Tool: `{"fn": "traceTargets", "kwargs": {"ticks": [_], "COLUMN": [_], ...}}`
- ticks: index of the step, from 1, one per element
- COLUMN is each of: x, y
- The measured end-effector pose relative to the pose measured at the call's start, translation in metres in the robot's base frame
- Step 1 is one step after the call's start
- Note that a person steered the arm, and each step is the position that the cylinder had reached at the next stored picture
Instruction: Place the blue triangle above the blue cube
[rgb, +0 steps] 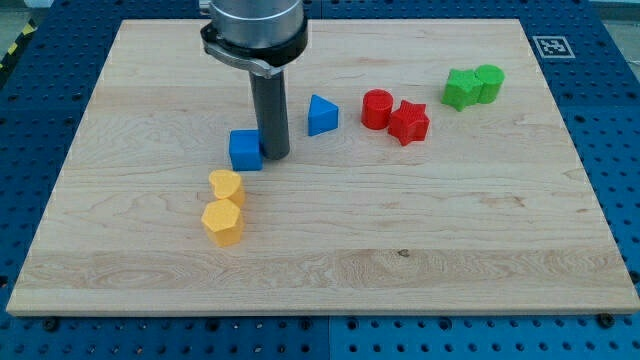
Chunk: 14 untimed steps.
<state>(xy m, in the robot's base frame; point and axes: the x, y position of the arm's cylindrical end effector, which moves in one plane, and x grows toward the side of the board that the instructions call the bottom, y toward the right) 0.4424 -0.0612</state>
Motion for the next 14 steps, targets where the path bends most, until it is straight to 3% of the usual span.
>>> {"fn": "traceTargets", "kwargs": {"ticks": [2,4,7,14], "x": [0.0,-0.017,-0.025,-0.089], "y": [-0.015,0.082,0.082,0.07]}}
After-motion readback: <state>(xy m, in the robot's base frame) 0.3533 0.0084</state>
